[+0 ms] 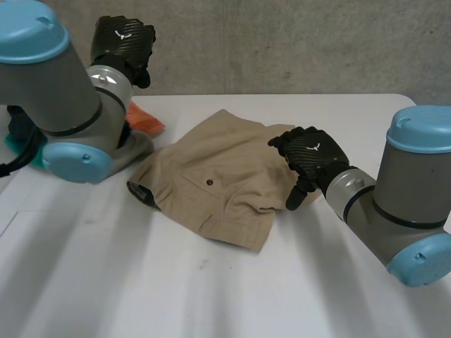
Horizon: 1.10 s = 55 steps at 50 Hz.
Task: Fold the laundry.
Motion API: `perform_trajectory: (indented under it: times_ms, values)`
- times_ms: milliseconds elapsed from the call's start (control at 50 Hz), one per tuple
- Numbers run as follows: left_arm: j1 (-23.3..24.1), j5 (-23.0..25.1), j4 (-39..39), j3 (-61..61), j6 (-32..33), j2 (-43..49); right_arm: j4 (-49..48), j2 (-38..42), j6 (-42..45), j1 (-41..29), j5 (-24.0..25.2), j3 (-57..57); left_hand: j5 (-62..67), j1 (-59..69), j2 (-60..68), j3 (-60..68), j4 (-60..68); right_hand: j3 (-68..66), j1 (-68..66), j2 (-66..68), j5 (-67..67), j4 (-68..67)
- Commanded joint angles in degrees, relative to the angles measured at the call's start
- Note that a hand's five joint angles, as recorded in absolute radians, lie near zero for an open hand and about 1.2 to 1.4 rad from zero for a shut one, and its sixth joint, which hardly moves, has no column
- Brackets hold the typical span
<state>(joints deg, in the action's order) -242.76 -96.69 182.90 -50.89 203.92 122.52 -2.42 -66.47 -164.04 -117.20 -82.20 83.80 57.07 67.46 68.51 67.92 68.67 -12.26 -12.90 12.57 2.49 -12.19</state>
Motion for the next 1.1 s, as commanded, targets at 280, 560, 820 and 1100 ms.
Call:
perform_trajectory:
  times_ms: [280,560,820,1100]
  values:
    - [-13.18,25.31,-20.21,13.08,4.91,11.50,-12.59,-4.55,11.27,-15.77,-4.36,16.22,-56.52,-56.91,-57.96,-57.37,-58.12,-3.46,-2.83,3.15,3.23,-3.53]
    - [-13.97,30.59,-32.70,22.15,13.00,26.80,-24.74,6.79,15.15,-18.24,-11.93,14.73,-56.85,-57.25,-58.29,-57.71,-58.46,-3.79,-3.16,3.48,3.56,-3.86]
    - [-10.99,27.70,-34.72,22.06,11.86,26.28,-26.58,7.59,16.82,-12.00,-13.69,10.16,12.93,12.54,11.49,12.08,11.33,-67.74,-67.10,67.43,67.51,-67.81]
    - [2.27,6.44,-31.57,8.62,-18.54,8.62,-33.87,12.59,21.83,1.62,-4.65,-13.12,12.93,12.54,11.49,12.08,11.33,-67.74,-67.10,67.43,67.51,-67.81]
